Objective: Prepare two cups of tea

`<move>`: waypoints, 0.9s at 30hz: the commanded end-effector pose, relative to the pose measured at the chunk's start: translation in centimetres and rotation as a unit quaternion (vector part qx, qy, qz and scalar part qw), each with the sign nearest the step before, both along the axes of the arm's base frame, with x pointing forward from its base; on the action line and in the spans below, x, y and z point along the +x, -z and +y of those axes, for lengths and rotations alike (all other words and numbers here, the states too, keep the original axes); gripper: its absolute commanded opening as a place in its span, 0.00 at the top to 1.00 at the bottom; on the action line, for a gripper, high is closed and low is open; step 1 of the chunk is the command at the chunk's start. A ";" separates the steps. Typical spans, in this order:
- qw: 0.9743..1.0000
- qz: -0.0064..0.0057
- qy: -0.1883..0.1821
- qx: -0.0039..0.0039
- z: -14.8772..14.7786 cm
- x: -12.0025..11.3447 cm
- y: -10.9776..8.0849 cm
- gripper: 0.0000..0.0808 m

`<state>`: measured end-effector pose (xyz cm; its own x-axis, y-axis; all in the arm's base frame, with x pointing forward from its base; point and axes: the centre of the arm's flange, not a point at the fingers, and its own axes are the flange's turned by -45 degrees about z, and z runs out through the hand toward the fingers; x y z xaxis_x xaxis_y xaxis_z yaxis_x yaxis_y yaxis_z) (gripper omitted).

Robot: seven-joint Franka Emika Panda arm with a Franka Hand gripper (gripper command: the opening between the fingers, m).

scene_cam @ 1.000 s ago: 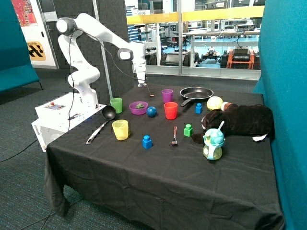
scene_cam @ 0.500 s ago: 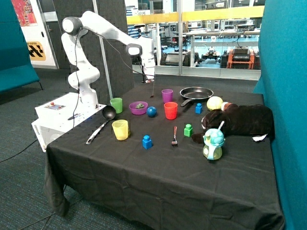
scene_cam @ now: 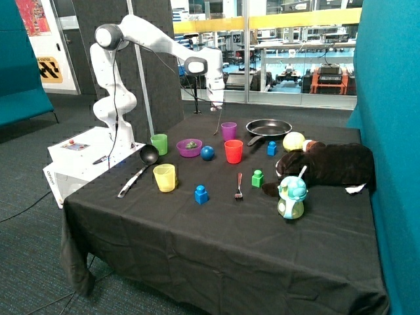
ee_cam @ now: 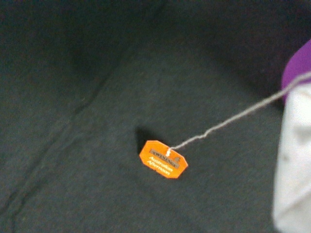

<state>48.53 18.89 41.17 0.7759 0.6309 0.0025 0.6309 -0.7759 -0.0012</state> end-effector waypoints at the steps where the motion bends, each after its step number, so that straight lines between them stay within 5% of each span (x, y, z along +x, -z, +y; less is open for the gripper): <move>1: 0.999 0.001 0.036 -0.001 -1.0 3.3 -0.1 1.00; 11: 0.998 0.001 0.058 -0.001 -3.0 5.5 0.3 1.00; 27: 0.999 0.001 0.048 -0.001 -0.8 6.5 2.2 1.00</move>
<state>54.01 17.14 40.01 0.8331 0.5531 -0.0049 0.5531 -0.8331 -0.0031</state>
